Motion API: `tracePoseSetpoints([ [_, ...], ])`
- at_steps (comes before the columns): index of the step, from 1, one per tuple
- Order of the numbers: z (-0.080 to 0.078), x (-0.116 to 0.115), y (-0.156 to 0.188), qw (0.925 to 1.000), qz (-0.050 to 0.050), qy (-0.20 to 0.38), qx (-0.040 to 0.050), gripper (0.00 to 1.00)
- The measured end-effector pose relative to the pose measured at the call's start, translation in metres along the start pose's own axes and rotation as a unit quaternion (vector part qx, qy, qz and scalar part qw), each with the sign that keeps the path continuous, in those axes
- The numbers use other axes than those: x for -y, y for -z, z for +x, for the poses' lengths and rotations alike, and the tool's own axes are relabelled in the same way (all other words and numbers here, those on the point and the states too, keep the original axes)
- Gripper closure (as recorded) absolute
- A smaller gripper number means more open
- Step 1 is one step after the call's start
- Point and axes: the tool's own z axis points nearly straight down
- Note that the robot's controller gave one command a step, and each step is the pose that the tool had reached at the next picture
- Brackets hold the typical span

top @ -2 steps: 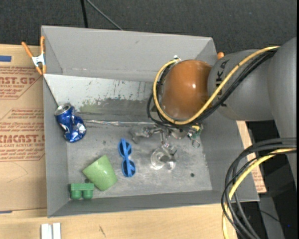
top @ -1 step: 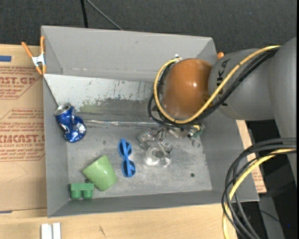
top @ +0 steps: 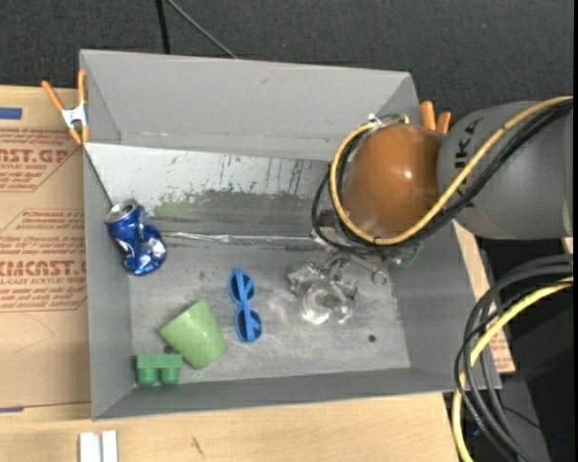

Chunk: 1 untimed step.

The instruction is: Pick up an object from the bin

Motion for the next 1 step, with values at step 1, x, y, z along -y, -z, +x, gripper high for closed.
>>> tracePoseSetpoints([
  [1,-0.0276,-0.0341,0.1001,0.9999,-0.001,0.012,-0.0031,1.00],
])
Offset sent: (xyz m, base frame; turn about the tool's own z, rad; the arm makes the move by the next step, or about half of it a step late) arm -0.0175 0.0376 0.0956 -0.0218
